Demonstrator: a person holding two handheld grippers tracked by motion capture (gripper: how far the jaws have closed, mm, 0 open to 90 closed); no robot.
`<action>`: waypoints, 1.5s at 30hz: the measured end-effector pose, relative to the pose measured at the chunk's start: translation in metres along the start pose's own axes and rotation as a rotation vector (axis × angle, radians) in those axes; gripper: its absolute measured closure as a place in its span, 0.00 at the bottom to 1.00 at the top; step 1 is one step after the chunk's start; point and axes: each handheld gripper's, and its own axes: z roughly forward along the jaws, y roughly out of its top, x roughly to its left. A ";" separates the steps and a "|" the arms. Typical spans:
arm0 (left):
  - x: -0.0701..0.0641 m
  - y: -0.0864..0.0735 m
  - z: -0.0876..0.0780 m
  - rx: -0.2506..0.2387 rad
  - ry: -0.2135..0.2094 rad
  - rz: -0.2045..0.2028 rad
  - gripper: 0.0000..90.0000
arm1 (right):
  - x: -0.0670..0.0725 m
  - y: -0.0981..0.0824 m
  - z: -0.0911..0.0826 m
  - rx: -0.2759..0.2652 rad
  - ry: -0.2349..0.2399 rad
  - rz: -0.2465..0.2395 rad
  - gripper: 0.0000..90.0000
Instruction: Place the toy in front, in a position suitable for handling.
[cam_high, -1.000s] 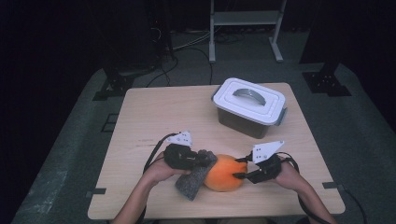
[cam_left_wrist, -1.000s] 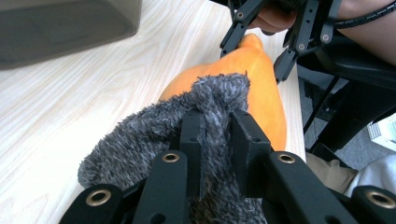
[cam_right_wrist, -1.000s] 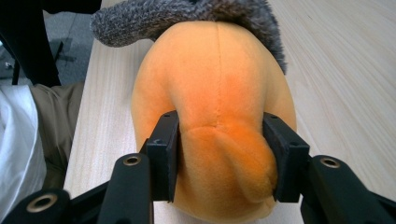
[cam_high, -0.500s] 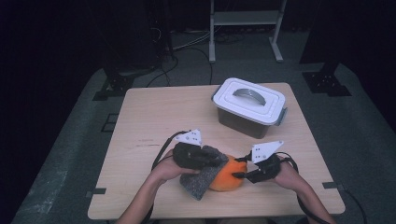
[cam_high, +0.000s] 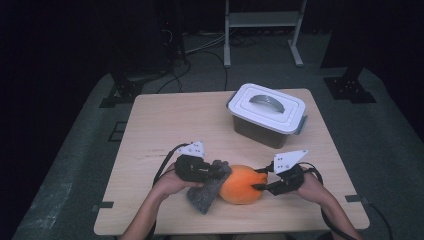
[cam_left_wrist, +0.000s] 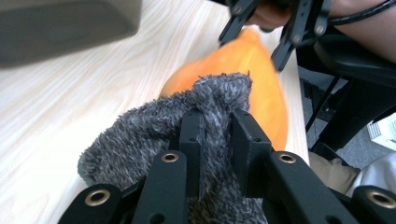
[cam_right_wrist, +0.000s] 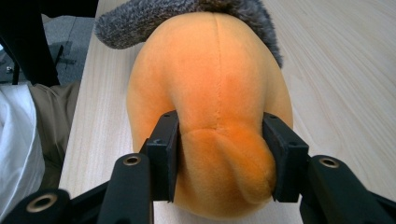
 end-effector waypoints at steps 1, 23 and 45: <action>0.000 0.000 0.000 0.000 0.000 0.000 0.84 | 0.000 0.000 0.000 0.000 0.000 0.000 0.58; -0.012 0.027 0.016 0.027 -0.037 0.083 0.84 | 0.005 0.009 0.005 -0.023 -0.007 0.057 0.43; -0.010 0.029 0.001 -0.049 -0.059 0.065 0.84 | 0.010 0.020 0.006 -0.016 -0.078 -0.019 0.62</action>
